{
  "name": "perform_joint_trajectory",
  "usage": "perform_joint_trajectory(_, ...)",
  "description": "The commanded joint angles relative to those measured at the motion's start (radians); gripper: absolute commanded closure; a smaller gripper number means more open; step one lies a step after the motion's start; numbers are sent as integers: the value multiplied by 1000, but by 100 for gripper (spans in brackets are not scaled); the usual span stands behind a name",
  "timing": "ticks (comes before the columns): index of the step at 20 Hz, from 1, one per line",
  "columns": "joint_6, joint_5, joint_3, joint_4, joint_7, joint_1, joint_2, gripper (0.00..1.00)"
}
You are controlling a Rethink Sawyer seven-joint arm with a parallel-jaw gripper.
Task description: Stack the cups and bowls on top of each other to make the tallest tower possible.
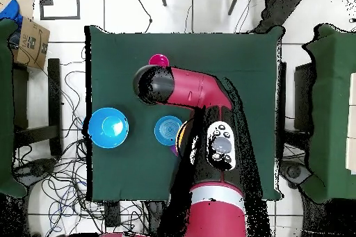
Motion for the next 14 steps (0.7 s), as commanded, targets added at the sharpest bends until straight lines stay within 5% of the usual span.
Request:
perform_joint_trajectory(1,-29,38,3,-49,200,52,47,0)
perform_joint_trajectory(14,-34,95,-24,-46,196,84,56,0)
